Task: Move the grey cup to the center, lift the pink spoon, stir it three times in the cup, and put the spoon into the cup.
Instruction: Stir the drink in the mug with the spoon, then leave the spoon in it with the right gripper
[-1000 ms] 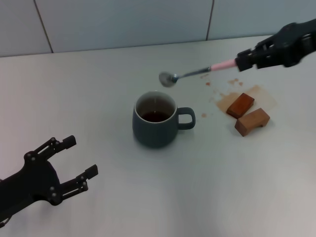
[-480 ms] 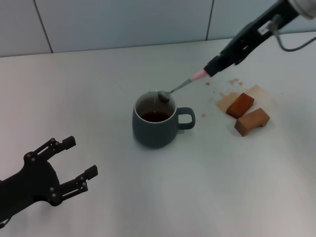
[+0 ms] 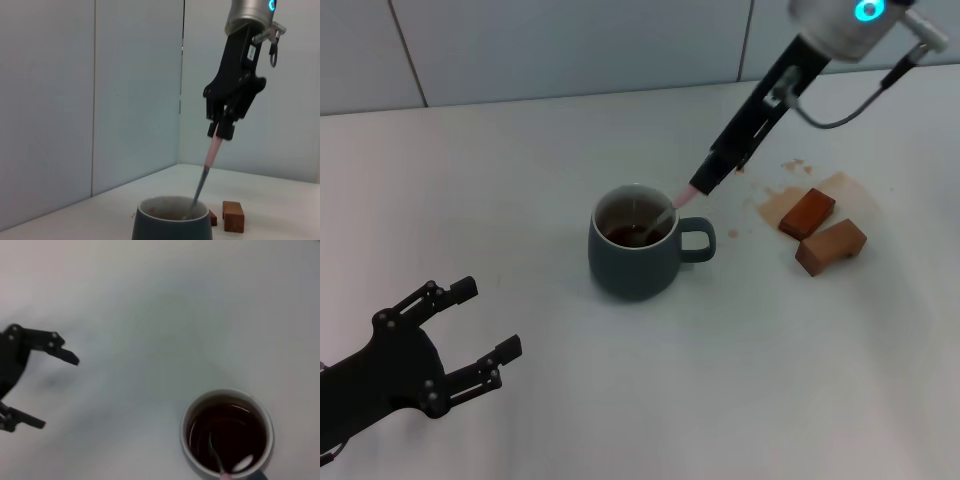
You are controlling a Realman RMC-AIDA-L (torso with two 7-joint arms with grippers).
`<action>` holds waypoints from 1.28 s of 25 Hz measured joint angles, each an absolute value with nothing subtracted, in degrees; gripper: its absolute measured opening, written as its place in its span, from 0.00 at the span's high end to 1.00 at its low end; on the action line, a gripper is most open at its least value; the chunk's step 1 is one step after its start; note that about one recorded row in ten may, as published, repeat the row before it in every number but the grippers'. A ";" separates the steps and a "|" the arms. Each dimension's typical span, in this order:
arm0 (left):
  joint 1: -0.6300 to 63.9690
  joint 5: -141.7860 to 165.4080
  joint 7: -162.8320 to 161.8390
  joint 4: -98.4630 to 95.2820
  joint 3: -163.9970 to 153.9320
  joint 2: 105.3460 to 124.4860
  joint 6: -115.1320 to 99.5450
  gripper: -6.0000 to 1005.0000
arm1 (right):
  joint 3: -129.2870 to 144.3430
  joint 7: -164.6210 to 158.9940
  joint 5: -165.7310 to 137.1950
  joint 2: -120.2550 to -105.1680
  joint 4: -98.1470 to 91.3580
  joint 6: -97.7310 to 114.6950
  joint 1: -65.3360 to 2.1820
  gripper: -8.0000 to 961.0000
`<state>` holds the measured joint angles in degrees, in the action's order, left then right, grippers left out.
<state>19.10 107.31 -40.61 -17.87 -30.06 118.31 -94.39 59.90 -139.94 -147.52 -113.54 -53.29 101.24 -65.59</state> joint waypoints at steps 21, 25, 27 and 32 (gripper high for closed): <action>18.82 107.31 -40.42 -17.56 -30.14 118.47 -94.37 0.14 | 59.73 -137.88 -152.20 -115.33 -48.57 98.02 -70.64 0.84; 18.83 107.31 -40.13 -17.23 -30.15 118.41 -94.38 0.14 | 60.15 -138.71 -153.34 -115.27 -48.15 96.40 -70.81 0.84; 18.80 107.31 -40.11 -17.23 -30.15 118.40 -94.39 0.14 | 60.18 -139.00 -154.43 -115.20 -48.05 96.62 -70.97 0.83; 18.65 107.31 -40.01 -17.22 -30.15 118.38 -94.49 0.14 | 60.06 -138.53 -154.87 -115.29 -47.70 99.00 -71.36 0.83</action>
